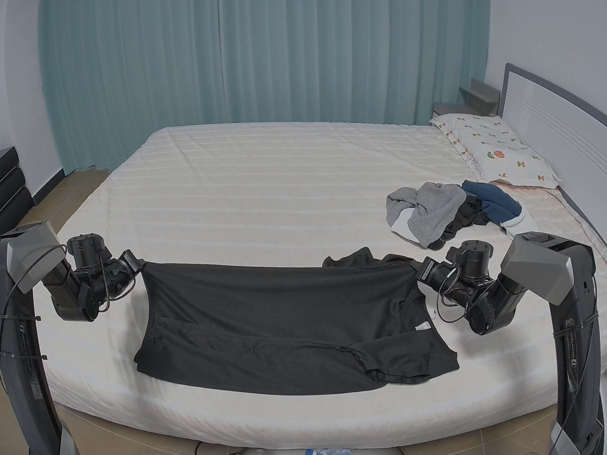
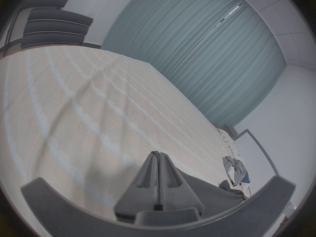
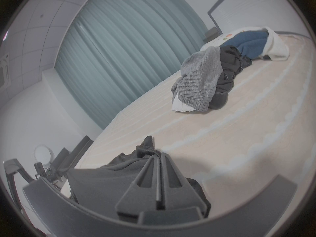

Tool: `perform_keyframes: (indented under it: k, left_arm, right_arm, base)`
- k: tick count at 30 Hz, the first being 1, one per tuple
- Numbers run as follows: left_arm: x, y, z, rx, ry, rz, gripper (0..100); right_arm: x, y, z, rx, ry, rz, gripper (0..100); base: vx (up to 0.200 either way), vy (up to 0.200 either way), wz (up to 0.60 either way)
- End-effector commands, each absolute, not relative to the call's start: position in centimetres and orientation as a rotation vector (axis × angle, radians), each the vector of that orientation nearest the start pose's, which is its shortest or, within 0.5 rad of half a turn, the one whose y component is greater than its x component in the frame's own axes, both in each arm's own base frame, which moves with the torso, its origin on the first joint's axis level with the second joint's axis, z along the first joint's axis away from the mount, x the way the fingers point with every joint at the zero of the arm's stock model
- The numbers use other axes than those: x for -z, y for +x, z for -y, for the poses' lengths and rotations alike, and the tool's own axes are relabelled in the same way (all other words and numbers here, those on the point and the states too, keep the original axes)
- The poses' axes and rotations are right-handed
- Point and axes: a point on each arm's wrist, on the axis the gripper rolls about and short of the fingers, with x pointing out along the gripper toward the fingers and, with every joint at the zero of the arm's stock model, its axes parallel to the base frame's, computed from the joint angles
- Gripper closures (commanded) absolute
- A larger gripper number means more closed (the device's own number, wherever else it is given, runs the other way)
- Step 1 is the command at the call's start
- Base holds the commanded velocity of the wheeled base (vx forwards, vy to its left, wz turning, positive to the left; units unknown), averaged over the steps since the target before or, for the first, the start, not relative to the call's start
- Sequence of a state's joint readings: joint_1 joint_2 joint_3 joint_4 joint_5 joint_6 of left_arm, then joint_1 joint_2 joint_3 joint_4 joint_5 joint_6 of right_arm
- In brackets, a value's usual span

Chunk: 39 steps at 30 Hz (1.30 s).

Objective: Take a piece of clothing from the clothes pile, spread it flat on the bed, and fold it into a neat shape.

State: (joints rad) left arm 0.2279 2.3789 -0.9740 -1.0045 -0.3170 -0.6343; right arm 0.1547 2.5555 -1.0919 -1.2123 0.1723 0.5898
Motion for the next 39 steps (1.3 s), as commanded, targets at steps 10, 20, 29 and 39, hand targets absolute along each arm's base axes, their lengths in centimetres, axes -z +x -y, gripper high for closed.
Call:
perform_keyframes:
  k: [10, 20, 29, 39]
  left_arm:
    - [0.8, 37.2, -9.4, -0.038, -0.626, -0.356, 100]
    - [1.4, 38.2, -9.0, -0.047, -0.632, -0.342, 100]
    - [1.4, 38.1, -8.8, -0.050, -0.672, -0.342, 100]
    - [1.7, 35.0, -8.2, -0.049, -0.575, -0.434, 100]
  right_arm:
    - [-0.3, 42.0, -7.0, -0.272, 0.528, -0.283, 100]
    - [2.4, 43.6, -7.8, -0.229, 0.523, -0.271, 100]
    - [0.0, 42.1, -7.3, -0.239, 0.569, -0.275, 100]
    - [0.9, 37.1, -6.4, -0.255, 0.577, -0.450, 100]
  base:
    - [0.000, 0.000, 0.00]
    - [0.000, 0.000, 0.00]
    - [0.000, 0.000, 0.00]
    - [0.000, 0.000, 0.00]
